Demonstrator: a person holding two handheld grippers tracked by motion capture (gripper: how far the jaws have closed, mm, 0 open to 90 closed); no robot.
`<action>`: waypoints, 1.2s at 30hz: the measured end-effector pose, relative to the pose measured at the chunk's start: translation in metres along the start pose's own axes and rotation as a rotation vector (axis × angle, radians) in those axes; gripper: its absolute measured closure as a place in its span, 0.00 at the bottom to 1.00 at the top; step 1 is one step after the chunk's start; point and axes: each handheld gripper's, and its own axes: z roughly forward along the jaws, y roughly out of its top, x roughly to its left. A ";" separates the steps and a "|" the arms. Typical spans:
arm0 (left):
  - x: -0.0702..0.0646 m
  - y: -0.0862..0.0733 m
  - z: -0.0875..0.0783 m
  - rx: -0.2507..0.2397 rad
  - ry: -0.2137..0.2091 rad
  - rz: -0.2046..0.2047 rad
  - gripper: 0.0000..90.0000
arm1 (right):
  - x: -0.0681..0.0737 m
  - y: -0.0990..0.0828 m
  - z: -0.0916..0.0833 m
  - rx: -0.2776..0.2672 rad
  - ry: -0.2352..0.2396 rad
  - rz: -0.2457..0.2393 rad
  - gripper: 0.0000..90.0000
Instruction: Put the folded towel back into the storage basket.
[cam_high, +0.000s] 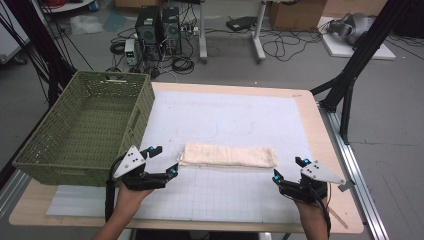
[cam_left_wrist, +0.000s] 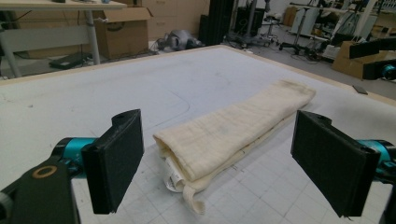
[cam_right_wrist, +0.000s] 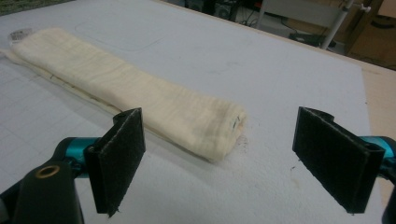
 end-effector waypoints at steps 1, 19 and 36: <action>0.000 0.000 0.000 0.002 0.001 0.000 0.20 | 0.000 0.000 0.000 0.000 0.000 0.000 0.17; 0.001 -0.002 0.003 0.018 0.001 -0.002 0.20 | -0.001 -0.002 0.001 -0.004 0.035 0.033 0.17; 0.000 0.001 0.004 0.015 -0.009 -0.007 0.20 | -0.002 -0.003 0.001 -0.002 0.030 0.033 0.17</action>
